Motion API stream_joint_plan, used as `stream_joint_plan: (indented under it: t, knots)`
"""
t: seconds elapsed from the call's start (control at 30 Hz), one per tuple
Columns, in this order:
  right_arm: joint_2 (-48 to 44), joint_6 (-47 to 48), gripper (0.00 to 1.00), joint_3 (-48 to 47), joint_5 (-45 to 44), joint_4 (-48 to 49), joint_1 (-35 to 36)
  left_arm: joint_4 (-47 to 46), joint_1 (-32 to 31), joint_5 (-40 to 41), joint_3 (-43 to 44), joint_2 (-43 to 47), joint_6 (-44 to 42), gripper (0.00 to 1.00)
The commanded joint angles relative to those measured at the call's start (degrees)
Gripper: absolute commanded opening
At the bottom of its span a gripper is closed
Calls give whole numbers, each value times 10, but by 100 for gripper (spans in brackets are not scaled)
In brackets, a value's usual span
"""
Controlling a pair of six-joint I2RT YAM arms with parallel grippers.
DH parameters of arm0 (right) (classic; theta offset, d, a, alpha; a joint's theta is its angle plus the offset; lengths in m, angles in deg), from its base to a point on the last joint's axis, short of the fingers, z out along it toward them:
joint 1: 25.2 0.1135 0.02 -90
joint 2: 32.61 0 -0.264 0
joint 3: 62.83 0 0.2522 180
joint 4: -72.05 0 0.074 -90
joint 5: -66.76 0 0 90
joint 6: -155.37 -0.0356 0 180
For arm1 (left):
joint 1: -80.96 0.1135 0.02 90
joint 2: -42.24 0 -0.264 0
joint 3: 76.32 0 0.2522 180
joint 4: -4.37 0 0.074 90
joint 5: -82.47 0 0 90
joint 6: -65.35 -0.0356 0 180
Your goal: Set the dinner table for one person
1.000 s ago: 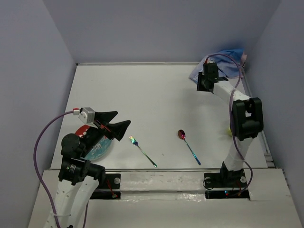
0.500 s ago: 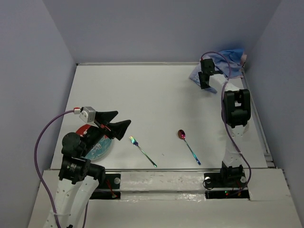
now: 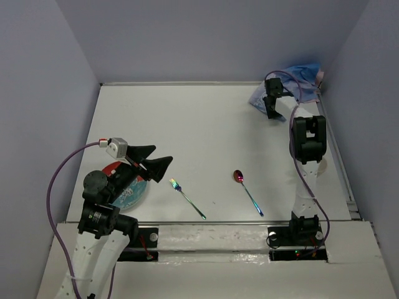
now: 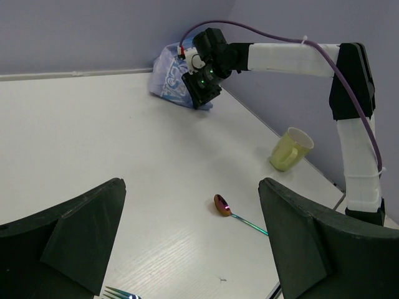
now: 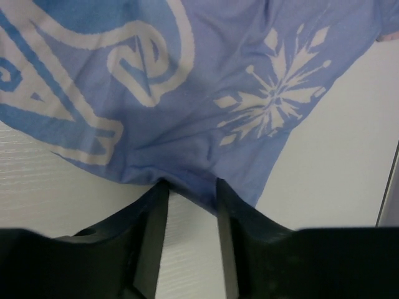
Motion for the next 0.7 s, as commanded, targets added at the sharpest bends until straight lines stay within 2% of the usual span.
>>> stream_joint_plan:
  t: [0.0,0.03,0.13,0.23,0.47,0.67]
  knots:
    - [24,18,36,-20,1,-7,-2,-16,3,-5,3,0,3,99]
    - [23,18,31,-17,5,-5,-2,-16,5,-5,3,0,3,99]
    - [12,18,0,-12,11,6,10,-16,8,-5,3,2,3,99]
    - [-36,35,0,18,5,51,29,-16,9,-4,2,1,3,99]
    - [-191,140,0,91,-18,160,150,-6,10,27,5,-4,10,99]
    - [-252,213,0,29,-5,212,219,-1,10,70,9,-23,31,98]
